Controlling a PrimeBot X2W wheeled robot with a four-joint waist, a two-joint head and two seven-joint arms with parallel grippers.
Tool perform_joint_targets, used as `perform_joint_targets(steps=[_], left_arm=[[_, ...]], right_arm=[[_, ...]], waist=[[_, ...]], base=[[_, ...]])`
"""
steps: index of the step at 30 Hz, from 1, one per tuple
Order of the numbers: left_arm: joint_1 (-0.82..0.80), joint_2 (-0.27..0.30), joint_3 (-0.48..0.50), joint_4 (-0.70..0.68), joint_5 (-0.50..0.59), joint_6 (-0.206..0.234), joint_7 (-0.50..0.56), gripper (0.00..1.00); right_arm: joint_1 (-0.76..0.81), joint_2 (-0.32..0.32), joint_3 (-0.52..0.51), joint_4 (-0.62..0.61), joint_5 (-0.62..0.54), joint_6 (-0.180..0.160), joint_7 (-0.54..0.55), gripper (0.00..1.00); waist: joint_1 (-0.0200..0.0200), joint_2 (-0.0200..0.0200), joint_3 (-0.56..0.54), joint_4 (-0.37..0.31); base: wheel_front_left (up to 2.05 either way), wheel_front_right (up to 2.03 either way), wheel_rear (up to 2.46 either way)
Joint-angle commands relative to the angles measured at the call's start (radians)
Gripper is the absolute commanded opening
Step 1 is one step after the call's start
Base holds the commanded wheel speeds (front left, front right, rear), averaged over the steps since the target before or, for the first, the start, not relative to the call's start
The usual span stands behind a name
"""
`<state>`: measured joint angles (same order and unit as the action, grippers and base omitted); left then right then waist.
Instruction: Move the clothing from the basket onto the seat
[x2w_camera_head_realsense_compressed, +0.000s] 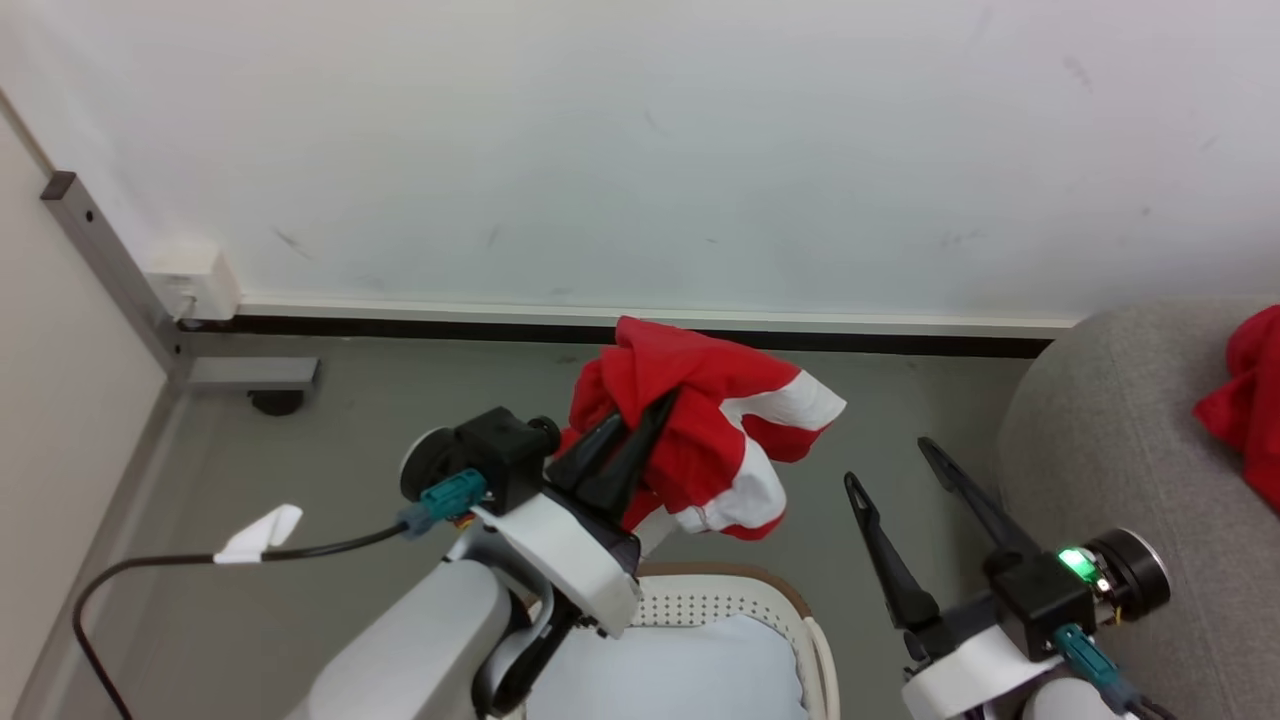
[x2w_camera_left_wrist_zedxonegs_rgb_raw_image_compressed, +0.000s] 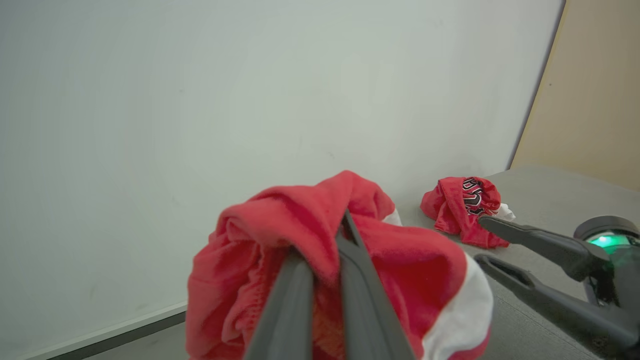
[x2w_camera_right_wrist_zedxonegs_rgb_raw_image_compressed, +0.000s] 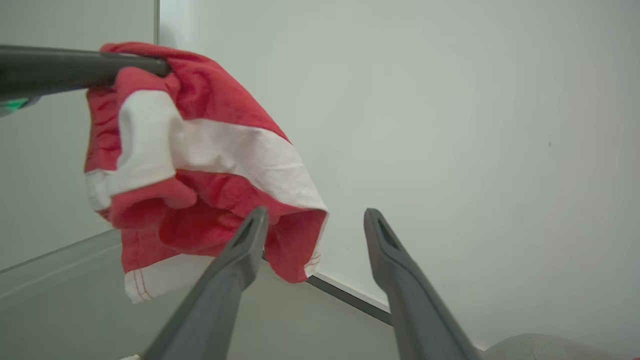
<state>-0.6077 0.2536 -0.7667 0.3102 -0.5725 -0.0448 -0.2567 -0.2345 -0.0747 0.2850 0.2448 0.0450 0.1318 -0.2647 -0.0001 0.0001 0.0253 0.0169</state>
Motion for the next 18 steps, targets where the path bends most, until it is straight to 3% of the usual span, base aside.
perform_joint_targets(steps=[1, 18], left_arm=[[0.015, -0.008, -0.007, -0.001, -0.001, -0.004, -0.001, 0.00], [0.032, -0.074, -0.123, 0.021, 0.037, -0.037, 0.001, 0.00]], right_arm=[[-0.038, -0.007, 0.017, 0.033, -0.006, -0.002, 0.001, 1.00], [-0.287, -0.067, 0.243, 0.401, 0.092, -0.002, 0.001, 1.00]], waist=[[0.0001, -0.0001, -0.003, 0.016], [0.0001, -0.0001, -0.013, 0.149]], base=[[0.00, 0.00, 0.00], [0.00, 0.00, 0.00]])
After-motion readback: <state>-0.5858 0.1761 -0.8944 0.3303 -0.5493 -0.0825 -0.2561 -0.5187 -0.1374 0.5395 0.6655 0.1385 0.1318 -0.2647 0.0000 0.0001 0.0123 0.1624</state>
